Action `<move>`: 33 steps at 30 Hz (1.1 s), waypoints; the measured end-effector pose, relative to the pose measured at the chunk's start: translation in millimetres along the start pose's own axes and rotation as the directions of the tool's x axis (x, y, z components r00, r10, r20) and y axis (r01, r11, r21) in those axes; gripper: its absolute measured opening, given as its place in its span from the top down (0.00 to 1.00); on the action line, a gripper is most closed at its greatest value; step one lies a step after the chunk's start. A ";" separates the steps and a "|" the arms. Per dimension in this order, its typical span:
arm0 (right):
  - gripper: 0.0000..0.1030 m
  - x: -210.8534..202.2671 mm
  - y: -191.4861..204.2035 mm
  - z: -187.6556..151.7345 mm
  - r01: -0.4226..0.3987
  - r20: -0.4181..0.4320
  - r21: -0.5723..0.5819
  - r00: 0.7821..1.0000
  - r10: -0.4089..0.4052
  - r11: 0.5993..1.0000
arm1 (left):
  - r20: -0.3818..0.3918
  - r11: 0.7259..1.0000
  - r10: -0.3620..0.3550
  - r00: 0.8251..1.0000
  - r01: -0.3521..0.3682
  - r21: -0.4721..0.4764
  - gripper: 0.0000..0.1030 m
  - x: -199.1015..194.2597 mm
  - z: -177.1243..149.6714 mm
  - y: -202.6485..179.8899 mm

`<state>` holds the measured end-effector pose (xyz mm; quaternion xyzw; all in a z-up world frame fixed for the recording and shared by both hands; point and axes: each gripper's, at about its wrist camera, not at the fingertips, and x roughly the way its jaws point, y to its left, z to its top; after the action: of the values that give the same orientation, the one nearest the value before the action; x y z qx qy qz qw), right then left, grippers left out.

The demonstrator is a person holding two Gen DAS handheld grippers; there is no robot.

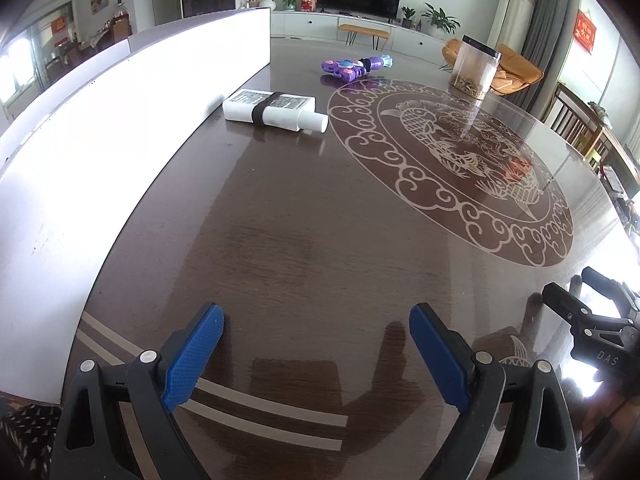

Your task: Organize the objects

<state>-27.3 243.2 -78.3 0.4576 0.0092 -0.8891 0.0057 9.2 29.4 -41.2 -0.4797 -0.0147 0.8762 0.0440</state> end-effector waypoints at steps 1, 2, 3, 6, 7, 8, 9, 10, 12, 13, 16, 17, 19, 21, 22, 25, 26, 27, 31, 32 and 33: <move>0.00 0.1 0.0 0.1 0.000 0.000 0.000 1.000 0.000 1.000 | -0.001 1.000 0.004 1.000 -0.004 0.004 0.08 0.2 -0.2 -0.9; 0.00 0.0 0.0 0.0 0.000 0.000 0.000 1.000 0.000 1.000 | -0.001 1.000 0.006 1.000 -0.006 0.006 0.08 0.5 0.1 -0.9; 0.00 0.0 0.0 0.0 0.000 0.000 0.000 1.000 0.000 1.000 | -0.001 1.000 0.010 1.000 -0.010 0.009 0.08 0.7 0.0 -1.3; 0.00 0.0 0.0 0.0 0.000 0.000 0.000 1.000 0.000 1.000 | -0.002 1.000 0.020 1.000 -0.020 0.019 0.08 1.5 -0.3 -2.7; 0.00 0.1 0.0 0.1 0.000 0.000 0.000 1.000 0.000 1.000 | -0.003 0.999 0.024 1.000 -0.024 0.023 0.08 1.8 -0.4 -3.3; 0.00 0.1 0.0 0.0 0.000 0.000 0.000 1.000 0.000 1.000 | -0.003 0.999 0.027 1.000 -0.027 0.026 0.08 2.0 -0.6 -3.6; 0.00 0.1 0.0 0.1 0.000 0.000 0.000 1.000 0.000 1.000 | -0.003 0.999 0.030 1.000 -0.030 0.029 0.08 2.3 -0.7 -3.9; 0.00 0.2 0.1 0.2 0.000 0.000 0.000 1.000 0.000 1.000 | -0.004 0.999 0.034 0.999 -0.034 0.033 0.08 2.5 -0.8 -4.4; 0.00 0.2 0.1 0.2 0.000 0.000 0.000 1.000 0.000 1.000 | -0.004 0.998 0.041 0.999 -0.040 0.040 0.08 3.2 -1.0 -5.3; 0.00 0.2 0.1 0.2 0.000 0.000 0.000 1.000 0.000 1.000 | -0.005 0.998 0.045 0.999 -0.045 0.044 0.08 3.5 -1.2 -6.1; 0.00 0.2 0.1 0.2 0.000 0.000 0.000 1.000 0.000 1.000 | -0.006 0.997 0.051 0.999 -0.051 0.051 0.07 4.2 -1.2 -7.2; 0.00 0.2 0.1 0.1 0.000 0.000 0.000 1.000 0.000 1.000 | -0.006 0.997 0.051 0.999 -0.050 0.052 0.07 4.2 -1.3 -7.2; 0.00 0.2 0.1 0.1 0.000 0.000 0.000 1.000 0.000 1.000 | -0.006 0.997 0.051 0.999 -0.051 0.052 0.06 4.2 -1.3 -7.5; 0.00 0.1 0.1 0.1 0.000 0.000 0.000 1.000 0.000 1.000 | -0.005 0.997 0.051 0.999 -0.051 0.052 0.06 4.2 -1.4 -7.7; 0.00 0.2 0.1 0.2 0.000 0.000 0.000 1.000 0.000 1.000 | -0.005 0.997 0.051 0.999 -0.051 0.052 0.06 4.2 -1.4 -7.7; 0.00 0.2 0.1 0.2 0.000 0.000 0.000 1.000 0.000 1.000 | -0.006 0.997 0.051 0.999 -0.051 0.052 0.05 4.4 -1.5 -7.7; 0.00 0.2 0.1 0.3 0.000 0.000 0.000 1.000 0.000 1.000 | -0.006 0.997 0.051 0.999 -0.051 0.052 0.05 4.4 -1.5 -7.7; 0.00 0.1 0.1 0.1 0.000 0.000 0.000 1.000 0.000 1.000 | -0.006 0.997 0.051 0.999 -0.051 0.052 0.04 4.4 -1.5 -7.8; 0.00 0.2 0.1 0.2 0.000 0.000 0.000 1.000 0.000 1.000 | -0.013 0.998 0.056 0.998 -0.056 0.042 0.00 5.6 -1.9 -6.3; 0.00 0.1 0.1 0.1 0.000 0.000 0.000 1.000 0.000 1.000 | -0.013 0.998 0.056 0.998 -0.055 0.043 0.00 5.7 -2.3 -6.6; 0.00 0.1 0.1 0.1 0.000 0.000 0.000 1.000 0.000 1.000 | -0.012 0.997 0.056 0.998 -0.056 0.044 0.00 5.6 -2.7 -6.9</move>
<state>-27.5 243.1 -78.3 0.4575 0.0093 -0.8891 0.0057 8.9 36.7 -47.0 -0.4848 0.0181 0.8739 0.0300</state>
